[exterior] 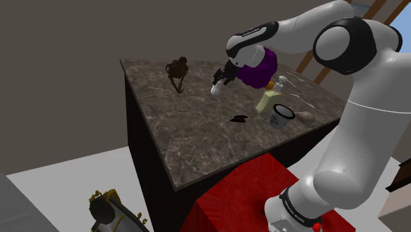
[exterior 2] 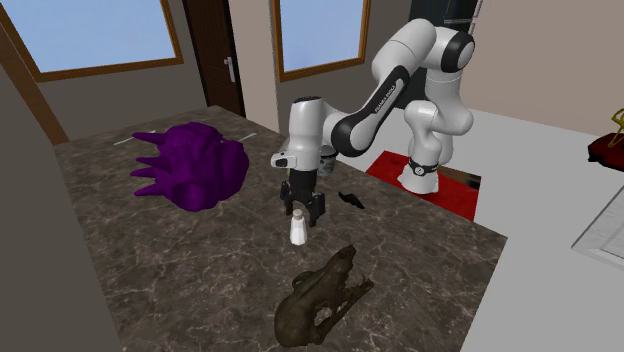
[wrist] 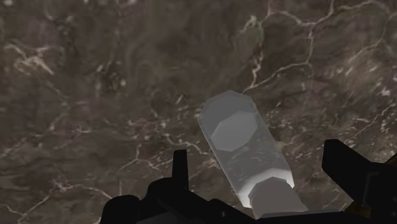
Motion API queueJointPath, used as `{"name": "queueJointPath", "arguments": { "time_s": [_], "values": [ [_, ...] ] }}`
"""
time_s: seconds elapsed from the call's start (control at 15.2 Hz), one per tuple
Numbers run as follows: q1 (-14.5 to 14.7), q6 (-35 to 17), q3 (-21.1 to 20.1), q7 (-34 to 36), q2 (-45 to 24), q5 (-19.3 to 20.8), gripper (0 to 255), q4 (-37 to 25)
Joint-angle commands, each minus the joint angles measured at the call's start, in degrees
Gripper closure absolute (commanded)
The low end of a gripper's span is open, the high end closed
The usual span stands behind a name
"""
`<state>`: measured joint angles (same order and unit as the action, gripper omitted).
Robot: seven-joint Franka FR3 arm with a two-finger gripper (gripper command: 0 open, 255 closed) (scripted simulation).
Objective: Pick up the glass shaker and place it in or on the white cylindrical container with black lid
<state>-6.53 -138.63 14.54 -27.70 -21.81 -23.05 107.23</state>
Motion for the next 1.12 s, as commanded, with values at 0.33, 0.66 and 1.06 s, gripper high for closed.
{"name": "queueJointPath", "arguments": {
  "time_s": [0.33, 0.66, 1.06],
  "values": [
    [0.0, -0.03, -0.01, -0.01, -0.03, -0.02, 255, -0.01],
    [-0.01, -0.01, -0.01, -0.01, -0.05, -0.02, 255, -0.05],
    [0.32, 2.29, 0.55, 1.16, 1.6, 1.21, 255, -0.85]
  ]
}}
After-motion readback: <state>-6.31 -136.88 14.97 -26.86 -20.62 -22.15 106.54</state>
